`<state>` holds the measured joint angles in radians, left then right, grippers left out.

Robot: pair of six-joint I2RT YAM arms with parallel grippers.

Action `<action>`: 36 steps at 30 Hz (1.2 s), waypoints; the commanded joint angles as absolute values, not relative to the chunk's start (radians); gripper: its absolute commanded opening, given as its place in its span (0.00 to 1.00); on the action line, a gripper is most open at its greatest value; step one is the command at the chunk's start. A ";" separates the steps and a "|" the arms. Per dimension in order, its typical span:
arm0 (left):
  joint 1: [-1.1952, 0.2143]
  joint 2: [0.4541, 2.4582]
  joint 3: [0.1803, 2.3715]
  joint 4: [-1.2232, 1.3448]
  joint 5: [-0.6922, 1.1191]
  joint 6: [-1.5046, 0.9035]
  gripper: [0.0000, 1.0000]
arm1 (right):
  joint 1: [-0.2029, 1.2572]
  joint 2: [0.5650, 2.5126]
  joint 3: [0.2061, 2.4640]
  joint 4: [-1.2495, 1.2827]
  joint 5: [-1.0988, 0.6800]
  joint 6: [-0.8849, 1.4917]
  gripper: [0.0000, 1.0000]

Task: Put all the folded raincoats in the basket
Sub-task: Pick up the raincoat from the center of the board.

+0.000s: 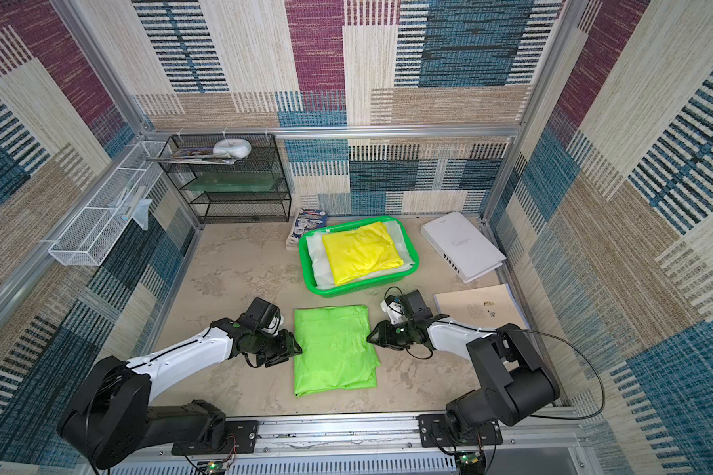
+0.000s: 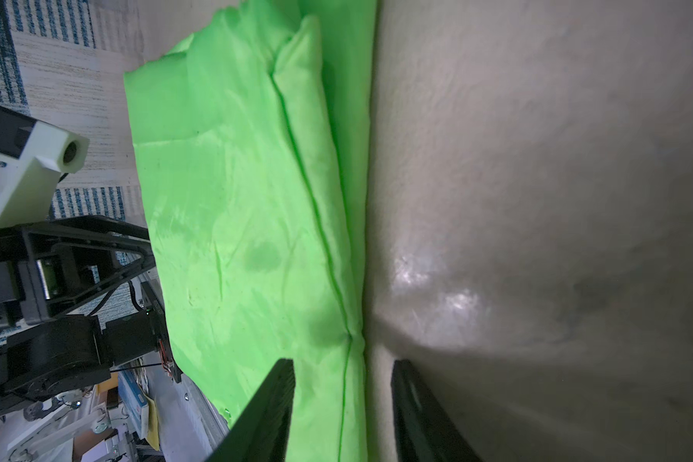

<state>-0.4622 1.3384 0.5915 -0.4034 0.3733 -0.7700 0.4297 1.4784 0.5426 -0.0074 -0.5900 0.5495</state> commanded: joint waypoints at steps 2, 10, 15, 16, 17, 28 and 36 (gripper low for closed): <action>-0.462 1.374 0.589 -0.354 0.394 -0.758 0.51 | 0.430 1.529 0.577 0.034 -0.623 0.561 0.38; -0.462 1.393 0.592 -0.335 0.377 -0.751 0.44 | 0.431 1.549 0.580 0.043 -0.634 0.556 0.36; -0.462 1.407 0.597 -0.323 0.368 -0.750 0.32 | 0.432 1.542 0.578 0.043 -0.631 0.555 0.35; -0.462 1.406 0.598 -0.328 0.361 -0.749 0.30 | 0.431 1.542 0.578 0.040 -0.630 0.555 0.35; -0.462 1.402 0.599 -0.341 0.345 -0.748 0.26 | 0.431 1.540 0.576 0.039 -0.629 0.555 0.35; -0.437 1.417 0.572 -0.426 0.236 -0.756 0.11 | 0.435 1.537 0.572 0.036 -0.641 0.564 0.55; -0.437 1.429 0.561 -0.420 0.241 -0.758 0.09 | 0.474 1.567 0.565 0.071 -0.688 0.617 0.47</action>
<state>-0.4362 1.4128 0.5785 -0.3378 0.3519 -0.7586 0.4641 1.5593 0.5709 0.0669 -0.6716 0.5873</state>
